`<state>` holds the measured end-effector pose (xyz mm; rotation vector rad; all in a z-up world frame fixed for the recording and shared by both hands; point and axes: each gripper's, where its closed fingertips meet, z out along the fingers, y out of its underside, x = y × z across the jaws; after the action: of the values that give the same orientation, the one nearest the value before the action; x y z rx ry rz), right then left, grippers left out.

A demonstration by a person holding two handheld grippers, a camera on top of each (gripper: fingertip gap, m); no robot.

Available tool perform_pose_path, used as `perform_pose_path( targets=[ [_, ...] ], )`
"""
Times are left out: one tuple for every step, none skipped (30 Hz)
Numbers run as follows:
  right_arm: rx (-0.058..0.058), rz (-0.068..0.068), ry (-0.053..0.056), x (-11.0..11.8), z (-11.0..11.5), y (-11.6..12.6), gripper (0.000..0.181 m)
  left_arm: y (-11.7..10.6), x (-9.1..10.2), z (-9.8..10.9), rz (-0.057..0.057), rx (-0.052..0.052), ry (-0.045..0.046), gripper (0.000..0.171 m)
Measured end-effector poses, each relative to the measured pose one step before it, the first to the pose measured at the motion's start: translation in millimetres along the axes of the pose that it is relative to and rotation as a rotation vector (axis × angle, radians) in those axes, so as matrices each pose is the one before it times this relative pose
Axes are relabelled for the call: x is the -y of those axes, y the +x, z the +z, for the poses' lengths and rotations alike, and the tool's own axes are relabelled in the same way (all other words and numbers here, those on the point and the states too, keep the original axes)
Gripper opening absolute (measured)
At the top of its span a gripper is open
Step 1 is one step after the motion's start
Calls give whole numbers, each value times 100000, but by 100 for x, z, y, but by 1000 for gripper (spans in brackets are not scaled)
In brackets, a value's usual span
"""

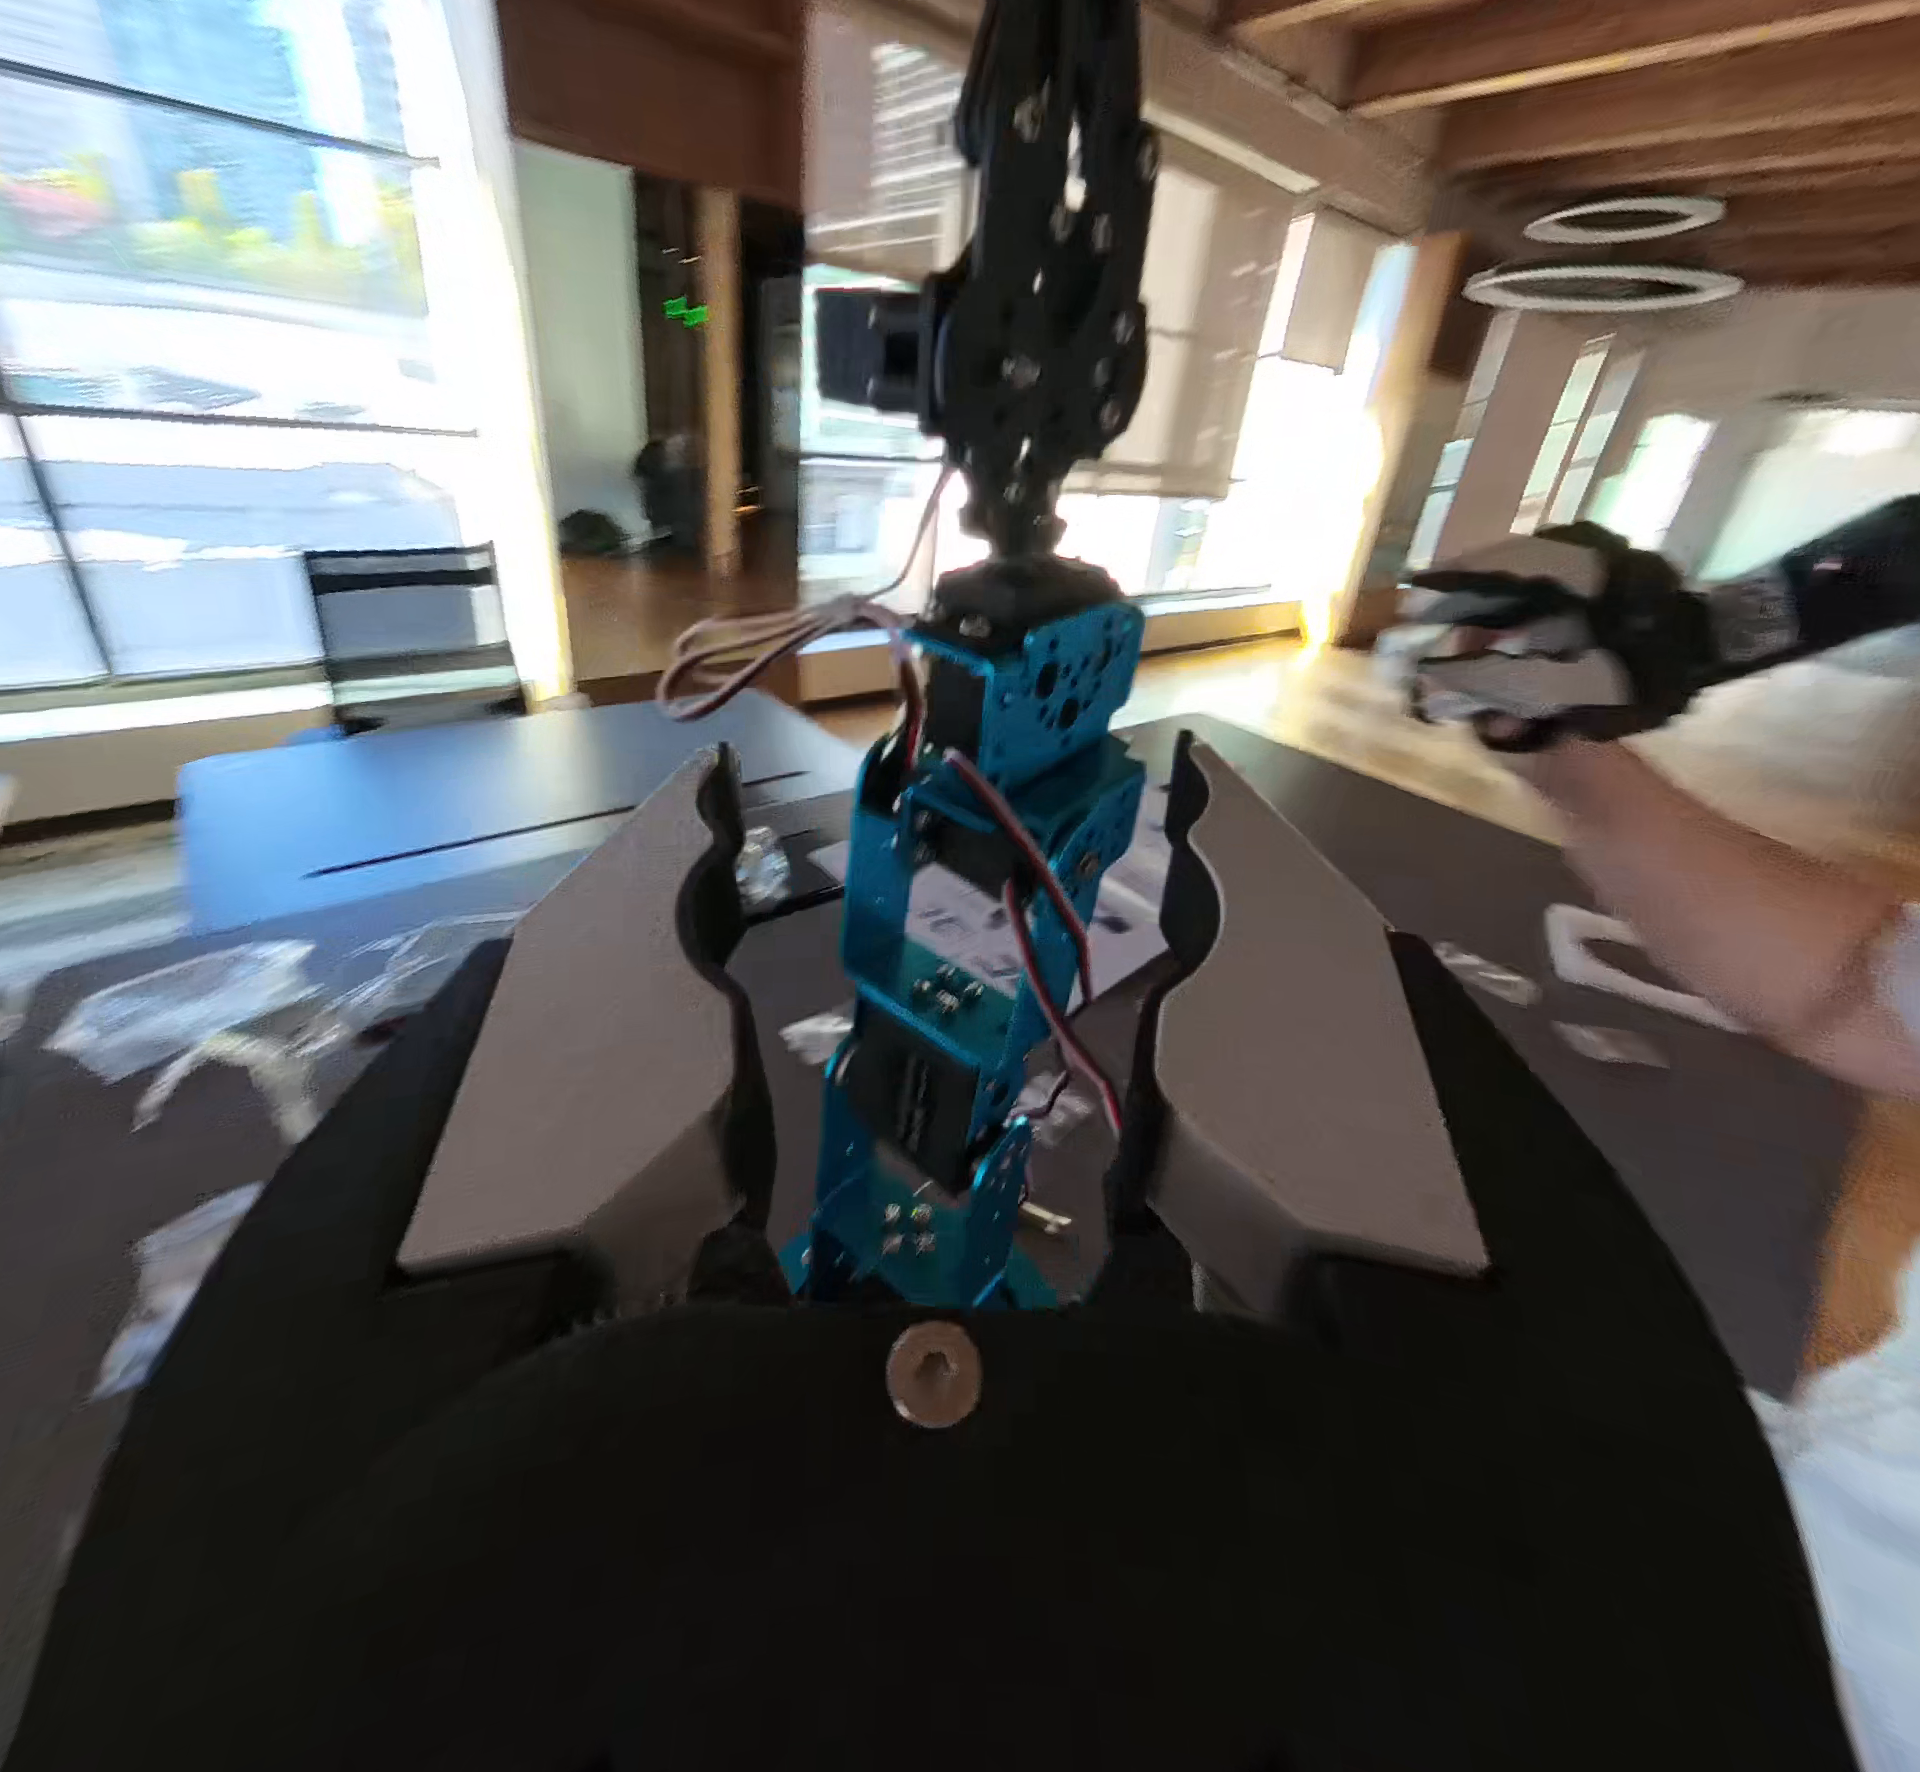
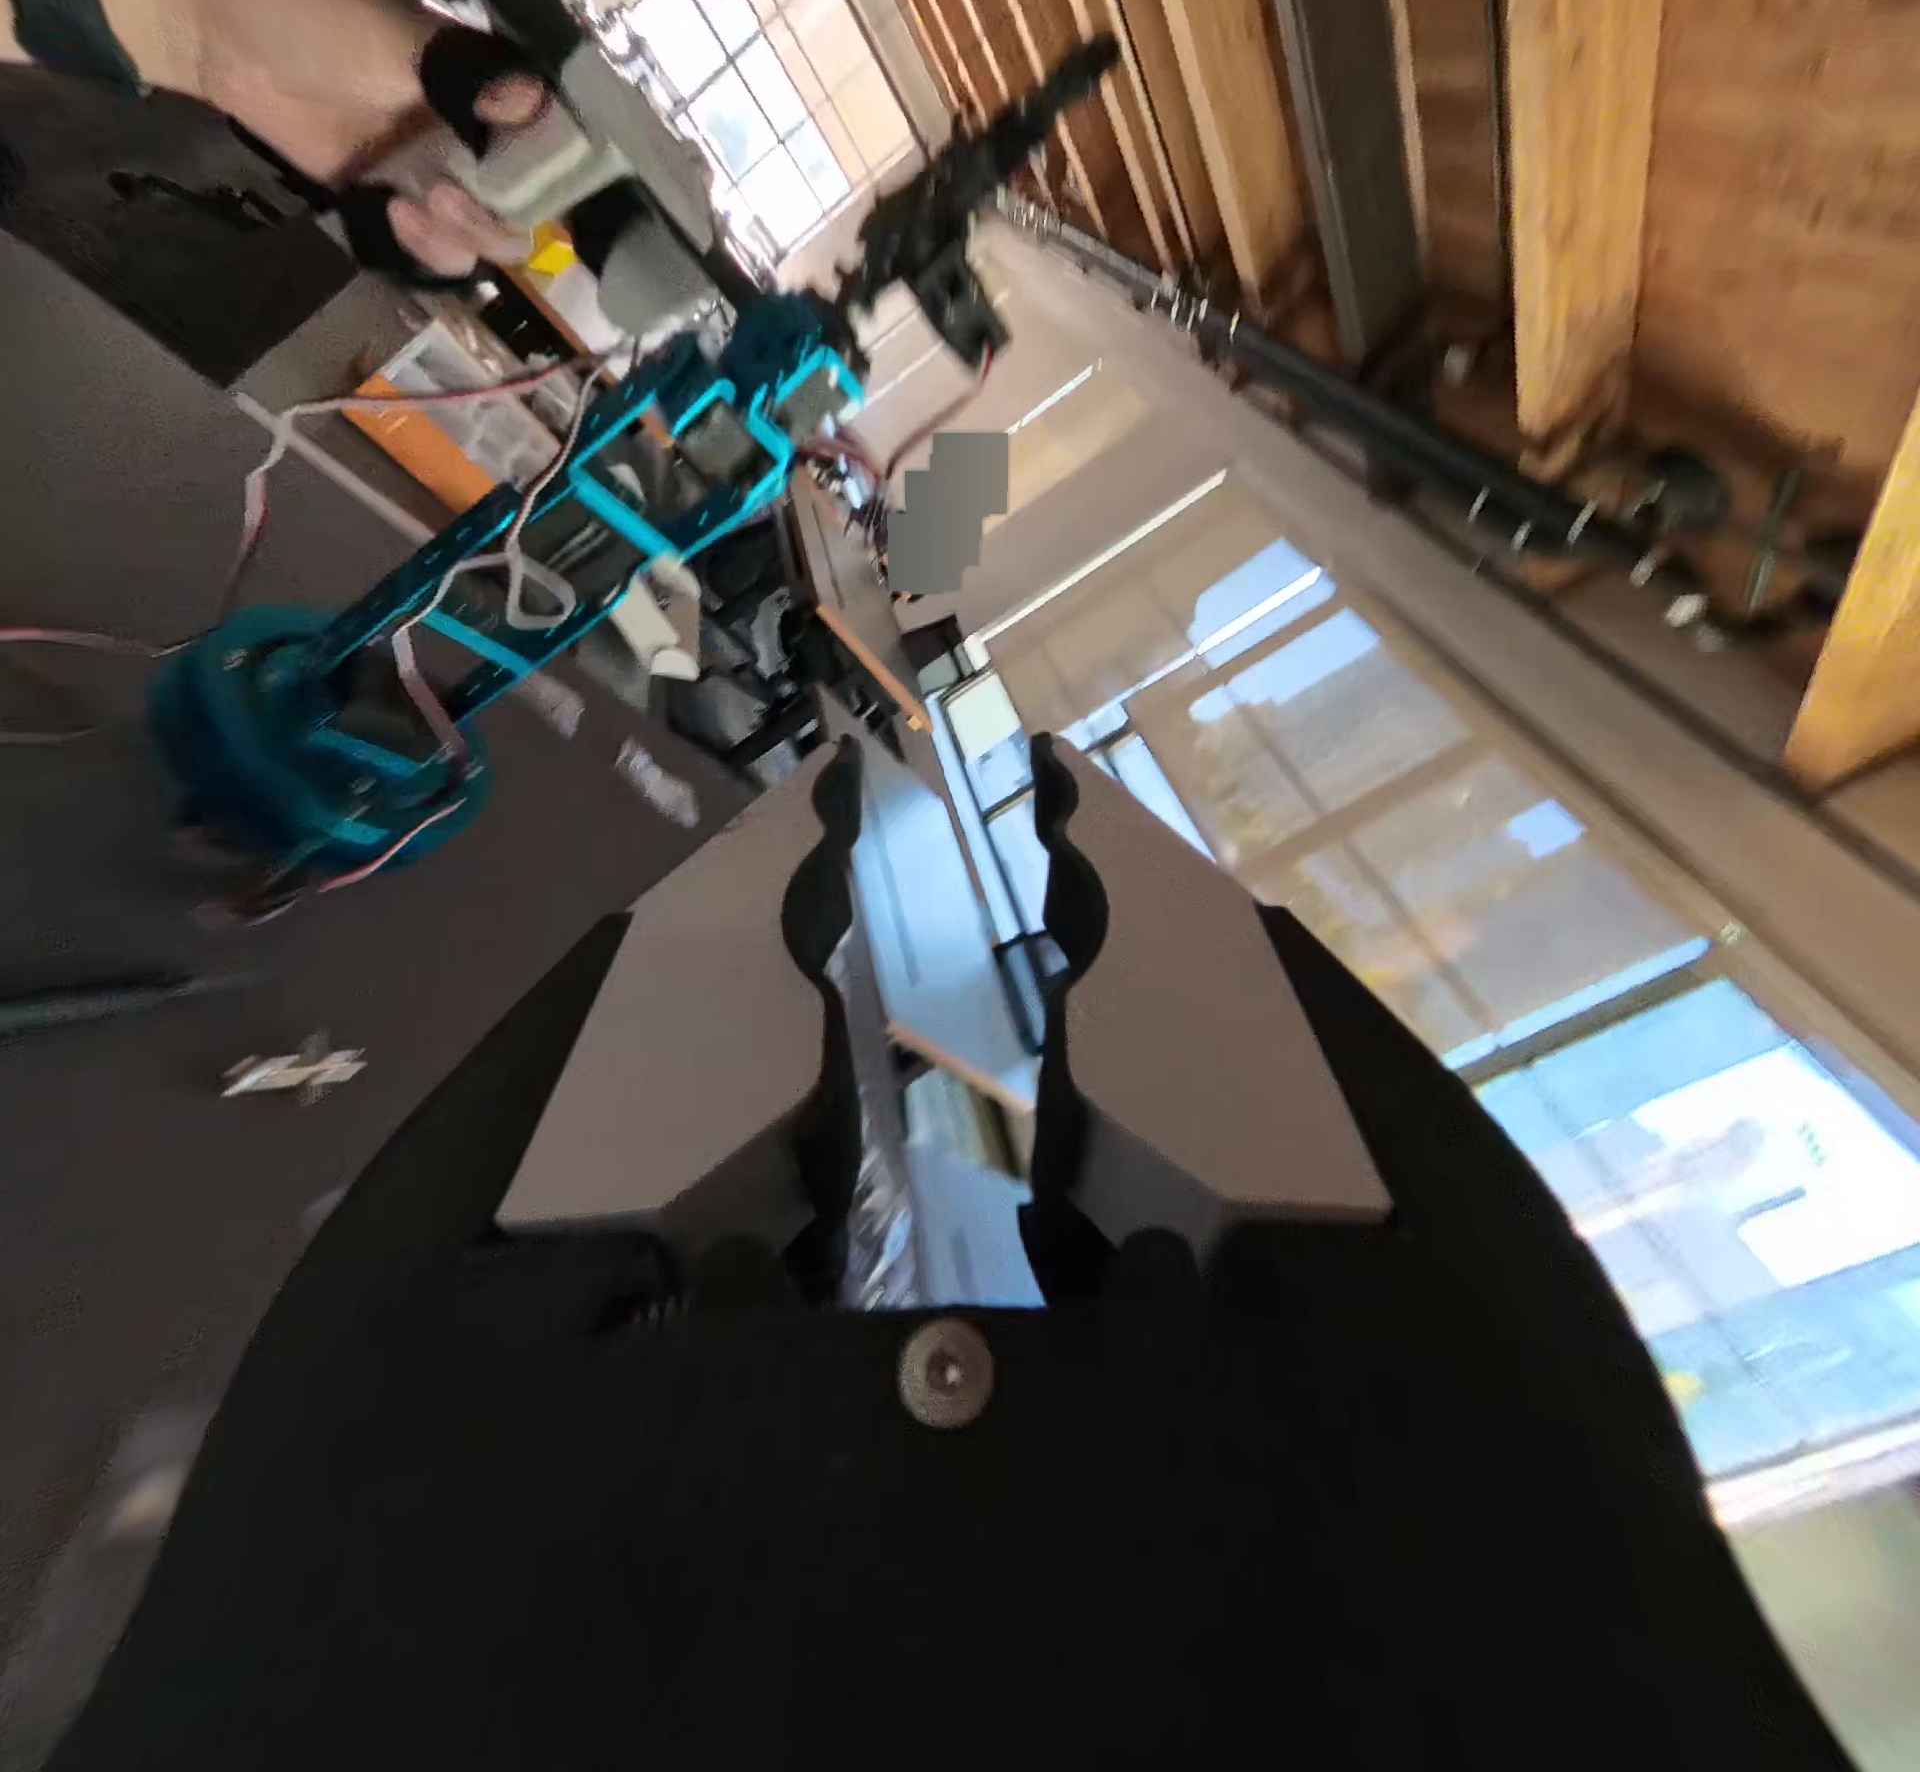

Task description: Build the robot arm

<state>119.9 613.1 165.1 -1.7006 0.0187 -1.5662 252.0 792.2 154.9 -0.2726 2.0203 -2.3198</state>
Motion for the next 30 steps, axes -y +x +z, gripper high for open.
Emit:
perform_pose_path(
  targets=[
    [-1123,-5703,3267,1577,2655,551,32,137,265,307,-901,-6158,-42,80],
    [-953,-4163,3424,1368,2526,551,32,9,105,289,44,-5317,-795,81],
    [-430,-2734,3644,1157,2363,473,33,-66,0,277,676,-4769,-964,80],
    [662,-1874,3576,896,2206,279,33,-82,-86,281,688,-4678,-1016,80],
    [2077,-1415,2549,541,2036,6,36,-88,-155,272,123,-4584,-1132,80],
    [2038,-2816,-358,-25,1732,12,37,-86,-209,270,-671,-4210,-1233,80],
    [804,-3107,-2902,-391,1249,313,38,-56,-225,221,-1134,-3786,-1195,80],
    [909,-1300,-2718,-292,596,439,38,-1,-184,169,-1036,-3306,-796,80],
    [1318,418,-1296,-38,-51,457,38,94,-104,47,-612,-2943,-257,80],
    [337,811,-1464,-21,-654,632,37,91,-71,-89,-274,-2267,15,80],
    [-361,359,-2524,-103,-1197,732,36,65,-56,-264,-140,-1424,134,79],
    [-571,96,-3346,-182,-1711,756,35,76,-48,-442,-76,-997,323,79],
    [-1541,115,-4438,-347,-2161,881,34,130,-63,-602,102,-809,567,79],
    [-2733,330,-5187,-513,-2555,1001,33,112,-122,-741,344,-223,563,78],
    [-3612,958,-5198,-665,-2855,1068,32,-20,-260,-861,419,904,204,76],
    [-4003,1941,-4875,-863,-3005,1034,30,-180,-398,-948,261,2055,-266,75],
    [-3997,2798,-5087,-1163,-3043,903,28,-309,-514,-980,-30,2956,-713,74],
    [-4117,3473,-5600,-1543,-3008,797,28,-414,-569,-992,-458,3707,-975,74],
    [-4012,3545,-5704,-1861,-2925,650,28,-459,-553,-964,-944,4221,-970,73],
    [-3759,3286,-5442,-2124,-2808,522,27,-445,-491,-907,-1220,4458,-819,74],
    [-3969,3188,-4975,-2304,-2645,517,27,-398,-369,-834,-1299,4680,-426,74],
    [-3875,3446,-4131,-2406,-2437,542,26,-302,-152,-744,-1343,4795,447,73],
    [-3194,3389,-3631,-2471,-2208,549,24,-152,104,-641,-1462,4631,1720,73],
    [-2860,3180,-3247,-2474,-1958,660,24,59,311,-545,-1755,4197,2840,73],
    [-2472,2907,-2651,-2448,-1720,790,23,282,409,-424,-1994,3733,3296,72],
    [-2161,2838,-1753,-2365,-1466,949,23,508,363,-316,-1718,3562,2941,71],
    [-1523,2884,-1072,-2320,-1240,1049,23,685,230,-242,-681,3807,2183,71],
    [-1048,3001,-848,-2360,-1017,1132,22,777,100,-192,492,4498,1702,71],
    [-1078,3243,-1177,-2549,-812,1258,21,820,12,-186,923,5210,1536,70],
    [-1331,3746,-1917,-2841,-604,1325,21,849,-36,-204,555,5551,1481,70]
  ],
)
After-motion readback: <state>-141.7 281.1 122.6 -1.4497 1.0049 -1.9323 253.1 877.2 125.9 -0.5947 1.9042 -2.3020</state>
